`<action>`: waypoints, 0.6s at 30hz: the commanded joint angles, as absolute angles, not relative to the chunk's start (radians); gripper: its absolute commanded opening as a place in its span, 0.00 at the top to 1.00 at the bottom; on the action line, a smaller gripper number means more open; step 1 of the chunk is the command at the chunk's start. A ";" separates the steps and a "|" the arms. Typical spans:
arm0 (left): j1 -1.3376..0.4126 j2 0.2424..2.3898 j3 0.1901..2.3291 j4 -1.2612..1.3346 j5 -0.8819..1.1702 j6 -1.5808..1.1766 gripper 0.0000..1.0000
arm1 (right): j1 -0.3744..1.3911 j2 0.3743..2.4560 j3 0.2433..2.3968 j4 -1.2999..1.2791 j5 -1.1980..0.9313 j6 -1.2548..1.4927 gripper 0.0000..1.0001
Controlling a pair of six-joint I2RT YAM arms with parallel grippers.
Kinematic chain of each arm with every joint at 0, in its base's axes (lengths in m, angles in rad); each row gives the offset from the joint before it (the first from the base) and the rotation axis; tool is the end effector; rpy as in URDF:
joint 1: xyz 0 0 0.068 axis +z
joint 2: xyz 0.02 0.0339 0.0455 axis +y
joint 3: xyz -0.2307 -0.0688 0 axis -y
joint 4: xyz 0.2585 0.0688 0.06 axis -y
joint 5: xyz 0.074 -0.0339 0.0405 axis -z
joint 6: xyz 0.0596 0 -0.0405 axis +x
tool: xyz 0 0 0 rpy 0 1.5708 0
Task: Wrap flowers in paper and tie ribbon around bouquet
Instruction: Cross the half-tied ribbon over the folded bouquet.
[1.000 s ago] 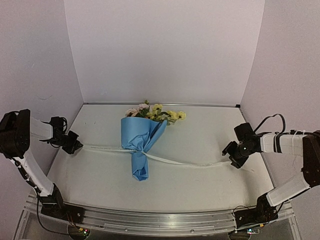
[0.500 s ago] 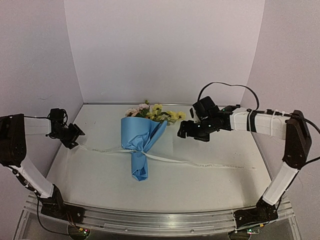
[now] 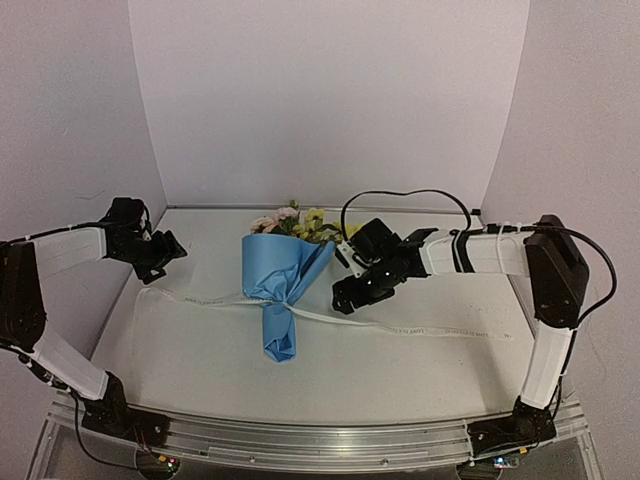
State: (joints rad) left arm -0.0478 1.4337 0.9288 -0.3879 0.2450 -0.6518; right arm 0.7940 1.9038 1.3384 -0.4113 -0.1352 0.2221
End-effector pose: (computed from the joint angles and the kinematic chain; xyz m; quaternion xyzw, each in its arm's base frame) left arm 0.3254 -0.0300 0.1668 -0.2396 0.9057 -0.2214 0.2706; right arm 0.2889 0.3054 0.1334 -0.2881 0.9097 0.1985 0.2237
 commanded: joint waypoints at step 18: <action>-0.168 1.615 1.139 -0.509 0.288 -0.440 0.19 | 0.817 1.912 1.172 -0.403 0.048 0.235 0.40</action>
